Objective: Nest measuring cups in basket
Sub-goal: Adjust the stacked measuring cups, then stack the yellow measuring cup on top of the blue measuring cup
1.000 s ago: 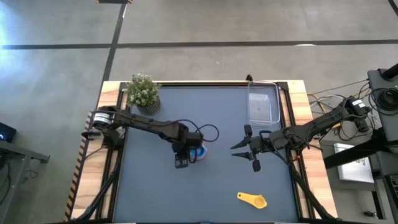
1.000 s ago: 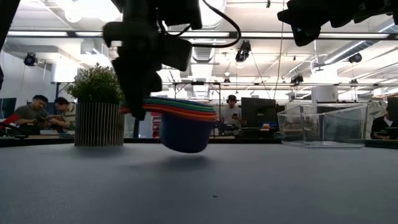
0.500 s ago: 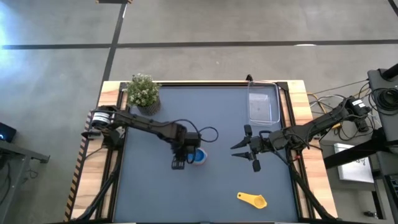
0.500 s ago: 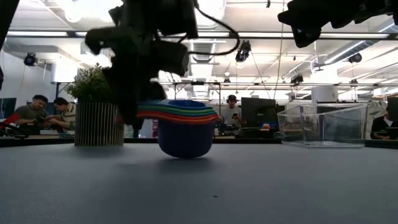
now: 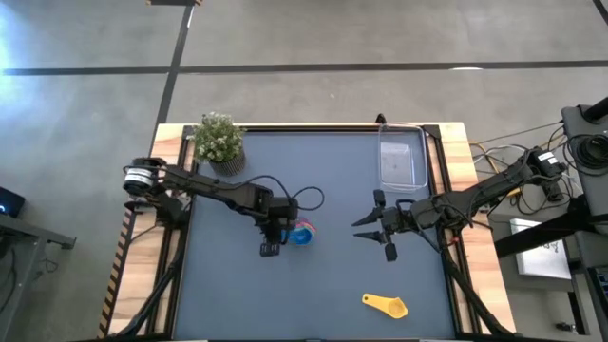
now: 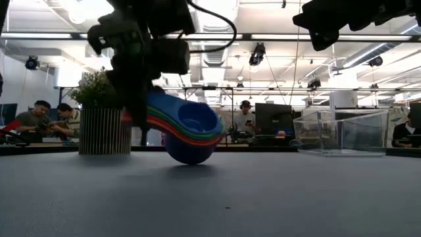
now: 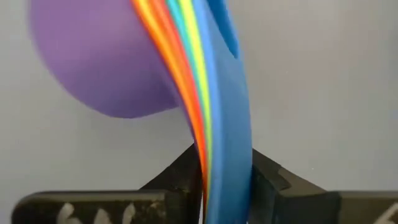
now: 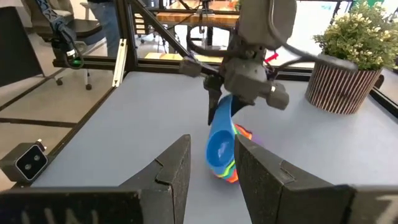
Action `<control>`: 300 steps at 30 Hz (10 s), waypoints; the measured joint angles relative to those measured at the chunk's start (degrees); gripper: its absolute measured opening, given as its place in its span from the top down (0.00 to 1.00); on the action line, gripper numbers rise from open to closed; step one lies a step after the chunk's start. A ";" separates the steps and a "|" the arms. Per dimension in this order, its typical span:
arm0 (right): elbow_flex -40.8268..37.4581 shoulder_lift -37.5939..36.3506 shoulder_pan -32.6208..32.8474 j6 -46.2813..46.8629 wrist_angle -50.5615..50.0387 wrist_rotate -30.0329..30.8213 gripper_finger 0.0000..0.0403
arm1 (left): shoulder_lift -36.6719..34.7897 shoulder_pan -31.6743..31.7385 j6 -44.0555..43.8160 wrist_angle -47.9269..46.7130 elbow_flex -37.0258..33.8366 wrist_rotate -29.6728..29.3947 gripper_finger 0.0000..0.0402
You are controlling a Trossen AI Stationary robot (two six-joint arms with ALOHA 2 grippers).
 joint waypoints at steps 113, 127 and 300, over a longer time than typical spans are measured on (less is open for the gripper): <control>39.98 54.10 -7.31 0.57 -16.25 -5.23 0.98 | -6.27 17.12 -13.80 27.06 -26.70 40.37 0.45; 40.54 54.03 -8.38 0.32 -16.48 -5.20 0.98 | -24.98 13.76 -2.66 -5.63 -9.77 1.78 0.45; 6.59 12.30 -5.34 3.96 1.55 -4.57 0.98 | -12.48 1.97 -1.83 -12.77 -1.54 -10.20 0.29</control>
